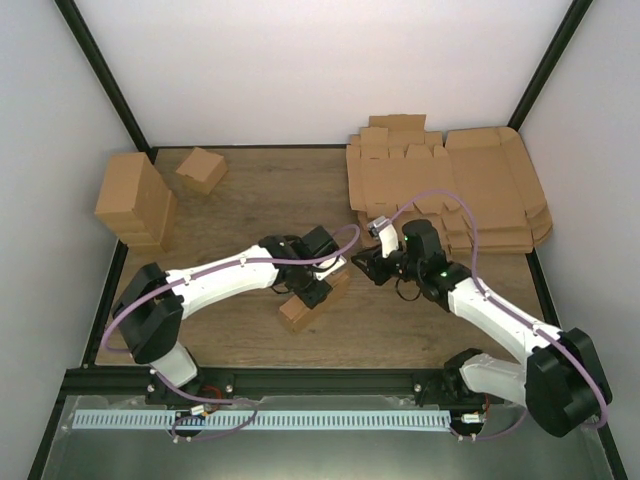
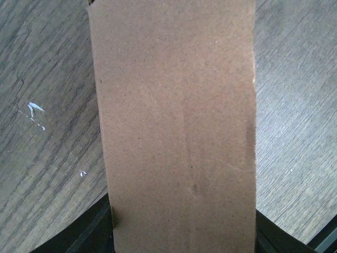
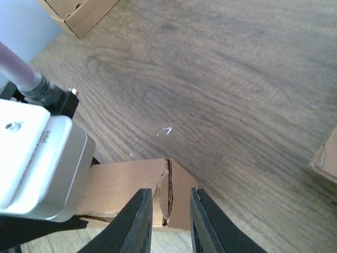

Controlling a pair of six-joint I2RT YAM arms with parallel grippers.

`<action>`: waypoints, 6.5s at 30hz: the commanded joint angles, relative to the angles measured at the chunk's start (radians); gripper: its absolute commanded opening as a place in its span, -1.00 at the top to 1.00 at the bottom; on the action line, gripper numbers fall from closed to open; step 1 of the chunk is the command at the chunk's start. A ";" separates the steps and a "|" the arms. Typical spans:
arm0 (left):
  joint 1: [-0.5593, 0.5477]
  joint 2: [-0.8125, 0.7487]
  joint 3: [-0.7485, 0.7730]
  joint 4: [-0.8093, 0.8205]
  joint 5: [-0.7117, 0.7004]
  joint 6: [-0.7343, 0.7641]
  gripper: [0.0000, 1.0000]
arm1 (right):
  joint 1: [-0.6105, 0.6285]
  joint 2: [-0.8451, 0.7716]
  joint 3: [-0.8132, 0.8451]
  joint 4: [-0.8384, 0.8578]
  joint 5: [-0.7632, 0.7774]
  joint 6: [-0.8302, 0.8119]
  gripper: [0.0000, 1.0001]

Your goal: Fold the paper box

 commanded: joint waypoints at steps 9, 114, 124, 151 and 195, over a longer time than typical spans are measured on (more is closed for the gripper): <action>-0.005 -0.053 -0.026 -0.012 0.024 0.051 -0.45 | 0.050 -0.080 -0.079 0.011 0.002 0.080 0.55; -0.005 -0.055 -0.055 0.021 0.034 0.071 -0.05 | 0.256 0.005 -0.082 0.080 0.221 0.057 0.62; -0.007 -0.056 -0.056 0.023 0.049 0.069 -0.04 | 0.254 0.048 -0.066 0.113 0.210 0.051 0.68; -0.010 -0.051 -0.057 0.026 0.038 0.062 0.01 | 0.255 0.060 -0.070 0.099 0.195 0.038 0.99; -0.010 -0.062 -0.041 -0.004 0.023 0.087 -0.25 | 0.319 -0.045 -0.034 -0.097 0.336 0.185 0.53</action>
